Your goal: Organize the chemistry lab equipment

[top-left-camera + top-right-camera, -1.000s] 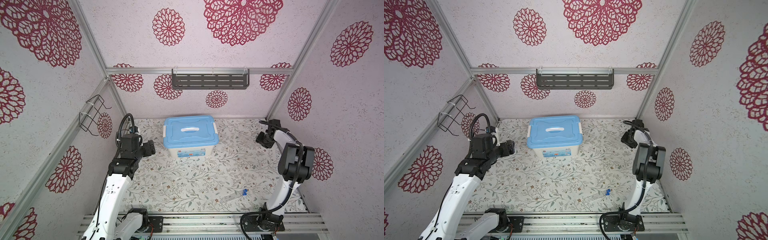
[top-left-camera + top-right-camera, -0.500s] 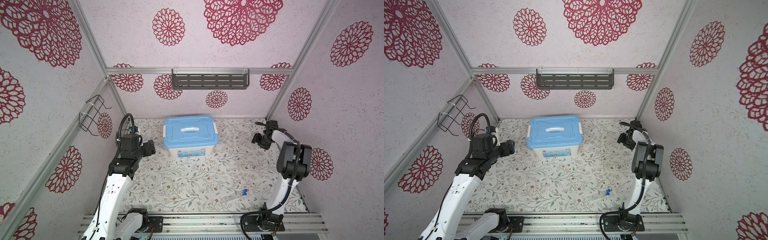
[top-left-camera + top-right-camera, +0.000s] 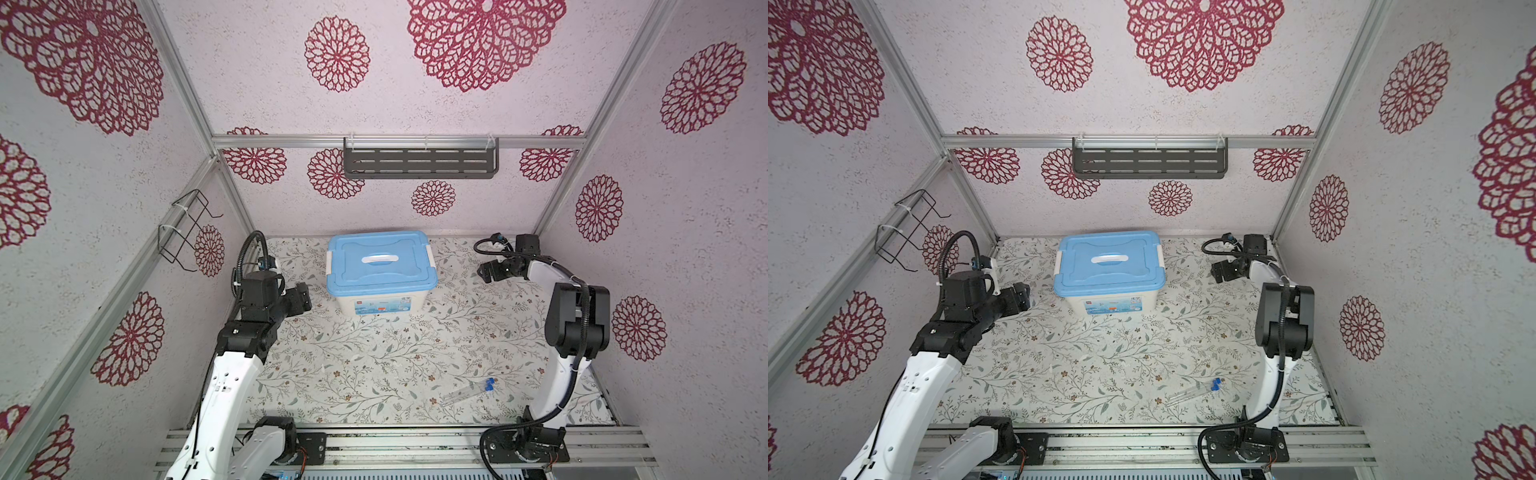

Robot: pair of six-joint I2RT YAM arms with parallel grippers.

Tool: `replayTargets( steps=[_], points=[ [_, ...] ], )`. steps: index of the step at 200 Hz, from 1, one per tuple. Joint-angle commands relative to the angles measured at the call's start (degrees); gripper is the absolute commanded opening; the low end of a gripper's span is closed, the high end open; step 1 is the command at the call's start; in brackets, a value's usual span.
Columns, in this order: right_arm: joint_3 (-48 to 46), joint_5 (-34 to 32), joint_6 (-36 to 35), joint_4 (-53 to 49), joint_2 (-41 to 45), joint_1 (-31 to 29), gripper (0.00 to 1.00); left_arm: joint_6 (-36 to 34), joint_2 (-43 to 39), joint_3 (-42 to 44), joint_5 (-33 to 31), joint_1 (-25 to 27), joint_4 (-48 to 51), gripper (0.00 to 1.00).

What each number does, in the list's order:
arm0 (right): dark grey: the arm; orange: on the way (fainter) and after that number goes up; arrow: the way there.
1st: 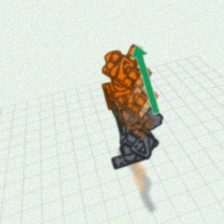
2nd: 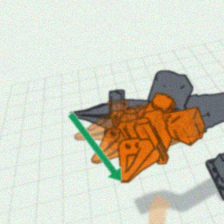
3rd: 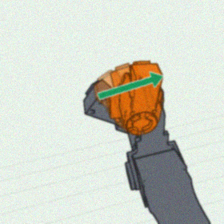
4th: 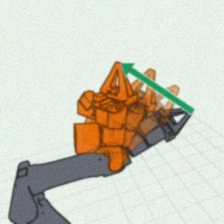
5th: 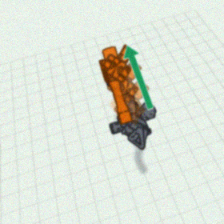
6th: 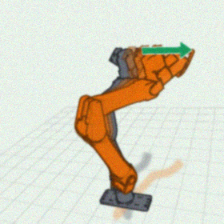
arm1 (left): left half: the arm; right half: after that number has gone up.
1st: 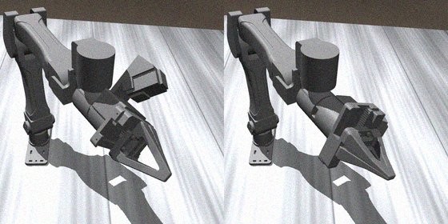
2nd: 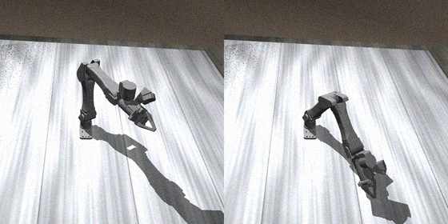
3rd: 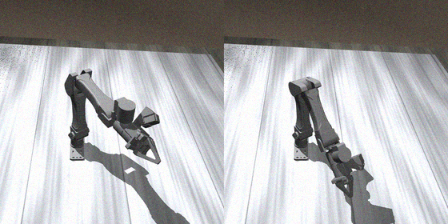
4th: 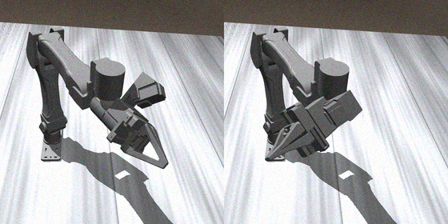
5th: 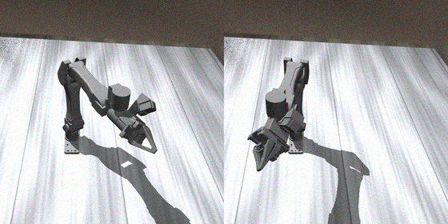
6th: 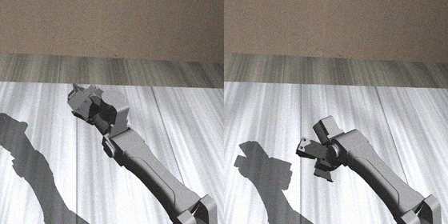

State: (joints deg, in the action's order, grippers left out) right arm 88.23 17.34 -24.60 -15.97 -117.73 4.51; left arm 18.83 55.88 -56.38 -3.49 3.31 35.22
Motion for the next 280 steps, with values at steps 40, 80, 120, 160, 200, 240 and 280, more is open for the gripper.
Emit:
replayTargets(
  steps=[40, 80, 120, 160, 200, 240, 280],
  points=[
    [20.7, 8.4, -15.4, -18.9, -12.8, 0.8, 0.99, -1.2, -2.3, 0.7, -2.2, -0.3, 2.0, 0.84],
    [24.4, 9.3, -17.8, -25.2, -15.8, 0.7, 0.97, -0.9, -2.8, 1.2, -2.5, -0.3, 2.1, 0.85],
    [23.5, 7.7, -21.6, -27.4, -15.5, 0.1, 0.94, -1.2, -2.9, 1.1, -2.5, -0.3, 2.0, 0.84],
    [22.7, 7.2, -23.7, -28.5, -14.5, -1.1, 0.91, -1.2, -3.1, 1.7, -2.3, -0.3, 2.0, 0.84],
    [18.4, 9.8, -21.9, -28.2, -11.3, -3.0, 0.9, -1.3, -3.7, 3.1, -2.3, -0.4, 1.1, 0.84],
    [9.8, 5.9, -21.9, -28.9, -6.4, -6.3, 0.89, -2.3, -2.5, 3.4, -1.6, -0.4, -0.1, 0.85],
    [2.5, 1.9, -18.2, -27.6, -0.8, -10.5, 0.87, -3.3, -2.8, 3.1, -0.5, -0.4, -0.2, 0.85]
  ],
)
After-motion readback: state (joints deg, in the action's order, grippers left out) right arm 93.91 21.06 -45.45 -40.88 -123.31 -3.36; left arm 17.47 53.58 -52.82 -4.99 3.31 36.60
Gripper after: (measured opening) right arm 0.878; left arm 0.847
